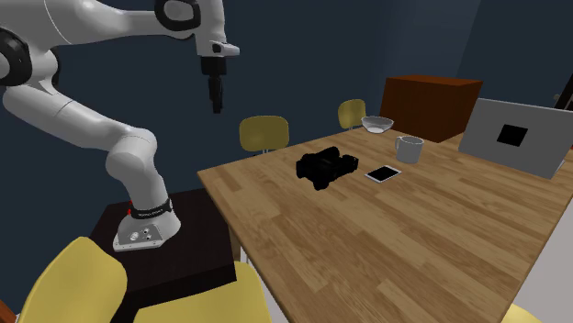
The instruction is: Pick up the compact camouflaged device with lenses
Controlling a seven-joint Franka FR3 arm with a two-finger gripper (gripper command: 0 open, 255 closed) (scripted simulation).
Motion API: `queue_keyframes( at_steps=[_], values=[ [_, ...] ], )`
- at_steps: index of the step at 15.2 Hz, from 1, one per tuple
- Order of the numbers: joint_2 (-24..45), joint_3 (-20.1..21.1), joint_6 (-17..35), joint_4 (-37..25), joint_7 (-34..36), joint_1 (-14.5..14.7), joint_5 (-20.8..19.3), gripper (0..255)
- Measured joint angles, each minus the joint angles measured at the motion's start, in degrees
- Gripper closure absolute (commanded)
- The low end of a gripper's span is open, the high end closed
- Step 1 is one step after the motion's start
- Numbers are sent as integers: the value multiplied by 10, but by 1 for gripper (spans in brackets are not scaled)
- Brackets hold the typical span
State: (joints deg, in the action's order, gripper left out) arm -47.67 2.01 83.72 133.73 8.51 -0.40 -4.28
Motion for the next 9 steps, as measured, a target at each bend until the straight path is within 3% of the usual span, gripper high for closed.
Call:
queue_keyframes(
  at_steps=[2,9],
  values=[
    [7,-3,9,1,-3,-1,-2,0],
    [119,-25,122,-13,-25,-4,-15,0]
  ],
)
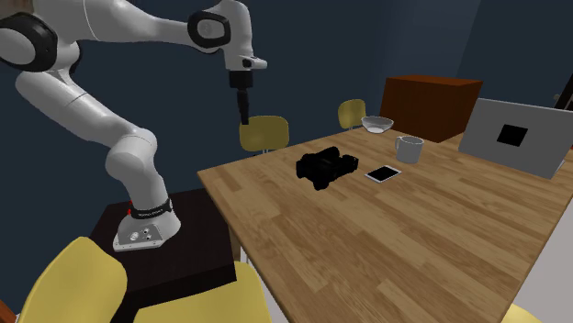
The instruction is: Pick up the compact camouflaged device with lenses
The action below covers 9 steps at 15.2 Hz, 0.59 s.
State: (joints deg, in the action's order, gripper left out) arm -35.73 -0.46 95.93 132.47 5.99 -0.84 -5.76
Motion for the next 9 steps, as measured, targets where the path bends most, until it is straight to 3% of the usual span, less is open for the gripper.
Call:
queue_keyframes(
  at_steps=[9],
  values=[
    [184,-26,126,-78,-34,-3,-3,0]
  ],
)
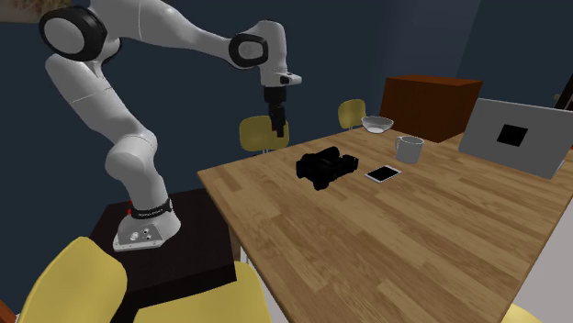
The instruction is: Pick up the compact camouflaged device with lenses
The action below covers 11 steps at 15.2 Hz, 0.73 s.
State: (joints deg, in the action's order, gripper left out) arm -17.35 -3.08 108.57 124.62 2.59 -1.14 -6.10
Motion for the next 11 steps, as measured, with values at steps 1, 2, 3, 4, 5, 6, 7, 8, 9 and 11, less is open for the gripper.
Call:
queue_keyframes(
  at_steps=[1,2,3,4,5,6,7,8,9,11],
  values=[
    [19,-3,9,-13,-6,-1,1,0],
    [40,-5,14,-30,-10,-1,2,0],
    [54,-7,26,-35,-14,-1,3,0],
    [75,-10,32,-53,-20,-2,5,0],
    [98,-11,39,-71,-23,-2,7,0],
    [115,-14,47,-82,-30,-4,9,0],
    [140,-16,55,-102,-36,-5,12,0],
    [162,-17,62,-119,-41,-6,14,0],
    [186,-17,64,-142,-43,-5,17,0],
    [229,-19,73,-181,-54,-8,23,0]
  ],
)
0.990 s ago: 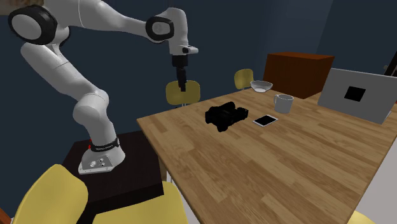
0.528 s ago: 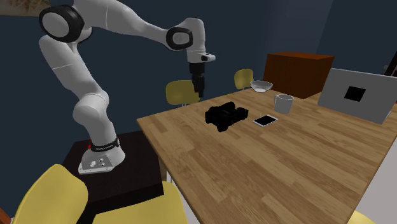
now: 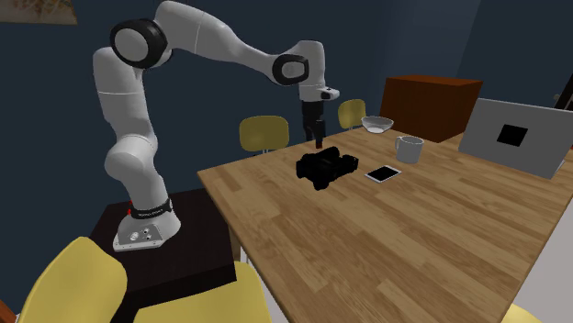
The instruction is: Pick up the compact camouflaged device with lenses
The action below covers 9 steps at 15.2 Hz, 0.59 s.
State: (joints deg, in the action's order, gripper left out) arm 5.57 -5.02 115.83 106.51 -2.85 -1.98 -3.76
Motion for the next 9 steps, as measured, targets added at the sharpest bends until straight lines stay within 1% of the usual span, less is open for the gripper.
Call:
queue_keyframes(
  at_steps=[3,9],
  values=[
    [62,0,7,-61,-13,-4,9,0],
    [207,3,-2,-227,-36,-15,27,0]
  ],
)
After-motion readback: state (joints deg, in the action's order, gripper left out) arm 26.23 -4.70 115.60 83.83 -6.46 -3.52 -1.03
